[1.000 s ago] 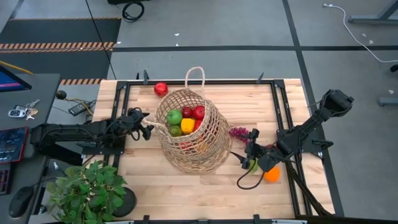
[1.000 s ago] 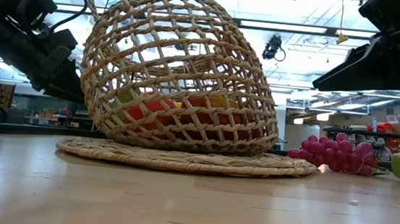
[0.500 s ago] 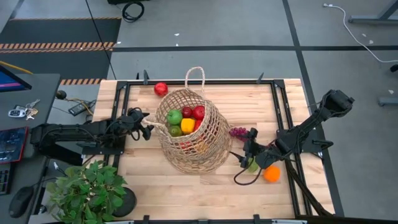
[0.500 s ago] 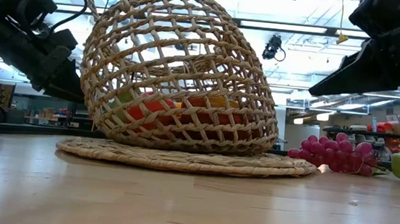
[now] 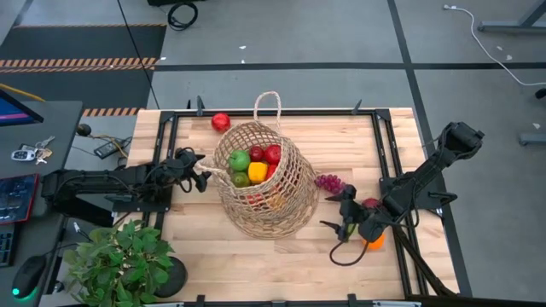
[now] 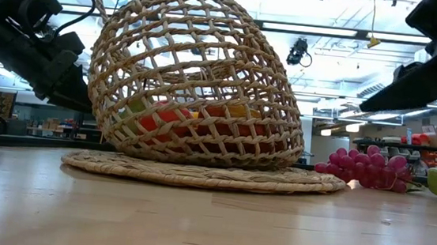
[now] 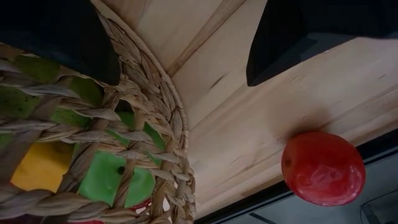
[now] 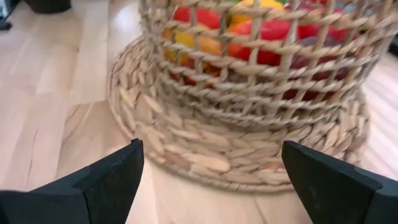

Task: Build produce basket
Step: Put the green cucumber into the basket

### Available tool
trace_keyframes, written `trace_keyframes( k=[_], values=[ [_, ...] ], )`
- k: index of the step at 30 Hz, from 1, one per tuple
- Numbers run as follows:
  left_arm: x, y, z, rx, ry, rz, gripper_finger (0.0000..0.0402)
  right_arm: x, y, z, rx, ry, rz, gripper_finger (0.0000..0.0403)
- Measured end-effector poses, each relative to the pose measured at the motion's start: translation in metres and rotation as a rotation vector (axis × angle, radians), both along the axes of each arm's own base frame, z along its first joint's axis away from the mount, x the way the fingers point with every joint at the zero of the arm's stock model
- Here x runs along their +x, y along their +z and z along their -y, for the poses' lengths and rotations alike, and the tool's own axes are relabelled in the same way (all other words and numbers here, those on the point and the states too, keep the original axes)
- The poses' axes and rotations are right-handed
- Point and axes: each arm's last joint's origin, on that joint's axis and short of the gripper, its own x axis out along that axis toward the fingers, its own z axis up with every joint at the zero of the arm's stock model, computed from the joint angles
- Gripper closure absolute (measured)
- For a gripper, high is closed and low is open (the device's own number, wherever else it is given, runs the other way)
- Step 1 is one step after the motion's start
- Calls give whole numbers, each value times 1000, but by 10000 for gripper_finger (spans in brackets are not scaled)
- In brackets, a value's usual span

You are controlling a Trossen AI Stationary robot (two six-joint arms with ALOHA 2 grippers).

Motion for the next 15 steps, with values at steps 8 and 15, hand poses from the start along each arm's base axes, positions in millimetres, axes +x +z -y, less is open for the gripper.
trace_keyframes(
  k=[8,15],
  values=[
    [0,0,0,0,0,0,44,4,0,0,45,90,-49,18],
    [0,0,0,0,0,0,44,26,33,0,141,65,-236,18]
  ],
)
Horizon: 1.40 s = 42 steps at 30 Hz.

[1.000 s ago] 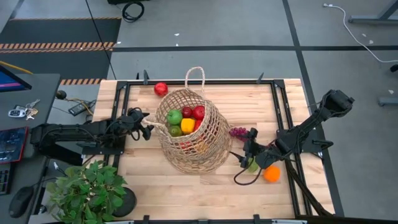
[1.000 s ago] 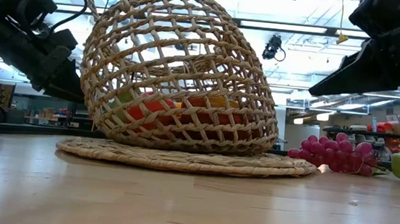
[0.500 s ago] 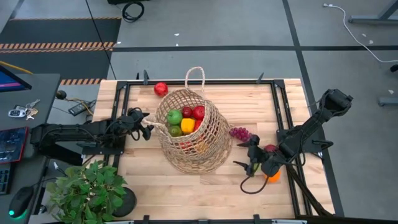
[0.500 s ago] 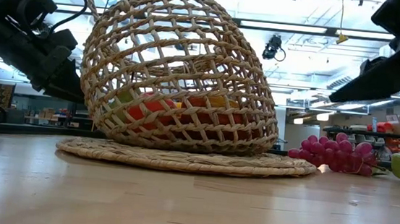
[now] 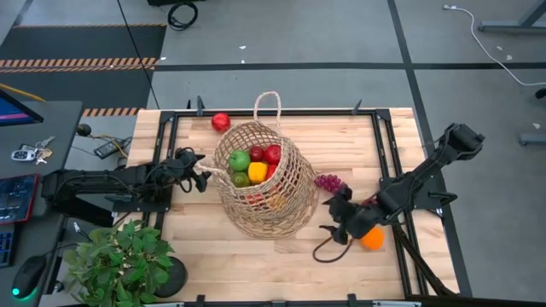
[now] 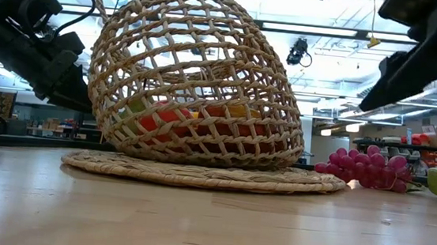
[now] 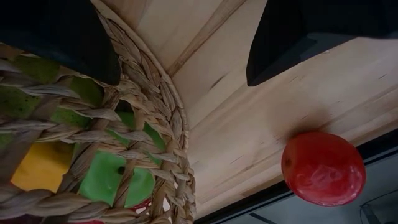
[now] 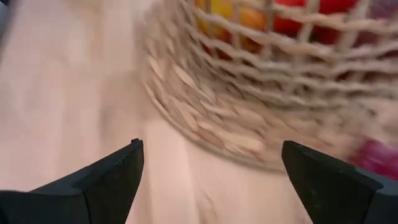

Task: Build produce basket
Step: Put the green cucumber into the basket

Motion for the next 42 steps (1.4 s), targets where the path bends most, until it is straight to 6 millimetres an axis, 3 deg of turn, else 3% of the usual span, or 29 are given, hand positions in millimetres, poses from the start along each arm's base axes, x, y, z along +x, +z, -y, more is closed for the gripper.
trace_keyframes(
  k=[6,12,18,27,34,38,42],
  values=[
    [0,0,0,0,0,0,44,7,15,-8,-65,-24,-345,18],
    [0,0,0,0,0,-1,44,19,22,-13,-118,-164,-624,18],
    [0,0,0,0,0,-1,44,20,15,0,-162,-313,-814,19],
    [0,0,0,0,0,-1,44,-2,24,17,-146,-281,-793,29],
    [0,0,0,0,0,-1,44,-23,38,22,-17,-184,-820,30],
    [0,0,0,0,0,0,44,-26,42,24,16,-226,-811,30],
    [0,0,0,-1,0,-1,44,-27,40,20,-28,-142,-836,30]
  ],
)
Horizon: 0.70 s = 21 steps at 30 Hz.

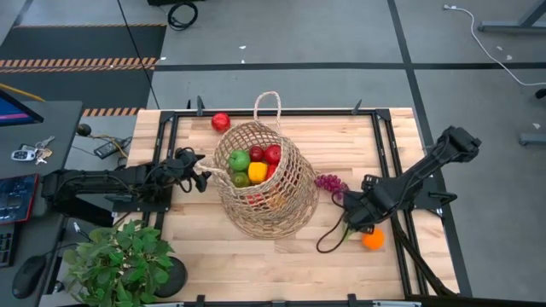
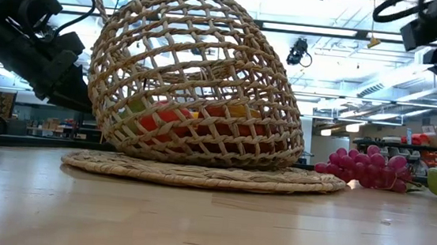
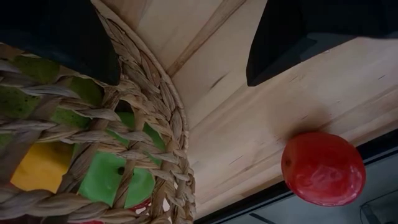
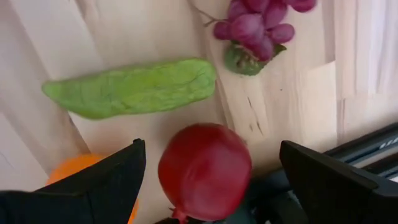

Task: Build produce basket
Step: Put the green cucumber into the basket

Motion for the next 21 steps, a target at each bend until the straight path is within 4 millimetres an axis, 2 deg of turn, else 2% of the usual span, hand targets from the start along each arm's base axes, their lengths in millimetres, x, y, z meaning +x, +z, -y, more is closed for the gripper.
trace_keyframes(
  k=[11,21],
  values=[
    [0,0,0,0,0,0,44,7,-20,-12,-46,505,-193,30],
    [0,0,0,0,0,0,44,16,-44,-18,-67,660,-354,30]
  ],
)
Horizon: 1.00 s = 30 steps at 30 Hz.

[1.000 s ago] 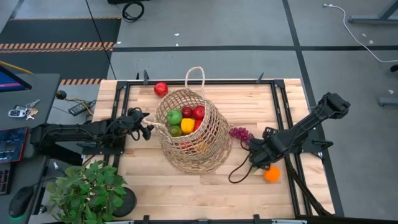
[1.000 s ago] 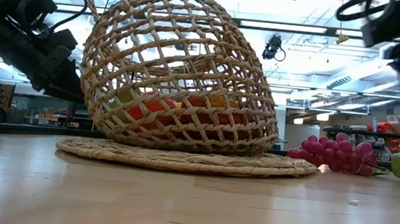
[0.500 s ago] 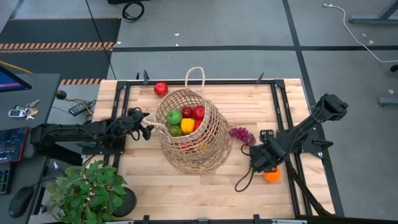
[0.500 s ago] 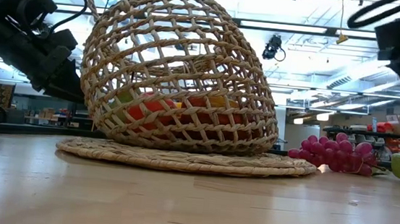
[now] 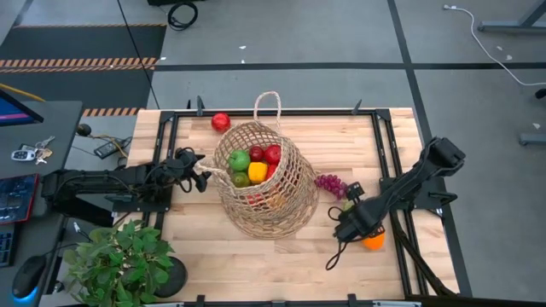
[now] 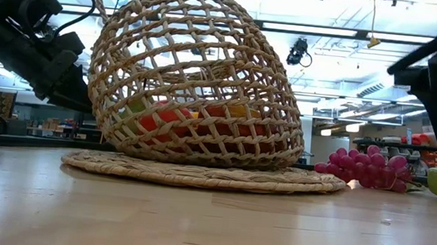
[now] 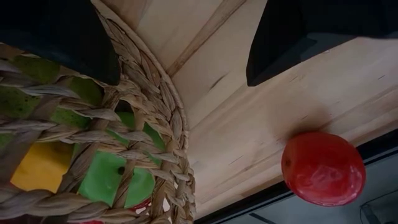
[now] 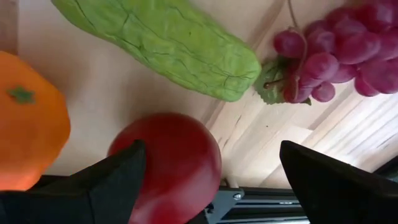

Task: Build produce basket
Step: Put the green cucumber into the basket

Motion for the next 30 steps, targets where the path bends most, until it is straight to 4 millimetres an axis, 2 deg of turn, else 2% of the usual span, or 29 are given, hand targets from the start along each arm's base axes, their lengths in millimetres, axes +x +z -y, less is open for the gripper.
trace_keyframes(
  k=[10,20,26,30],
  values=[
    [0,0,0,0,0,0,44,3,-14,-1,-83,45,-99,30],
    [0,0,0,0,0,0,44,24,-3,-13,-132,117,-107,30],
    [0,0,0,0,0,0,44,20,3,-10,-121,277,-233,30],
    [0,0,0,0,0,1,44,17,5,-8,-149,313,-278,30]
  ],
)
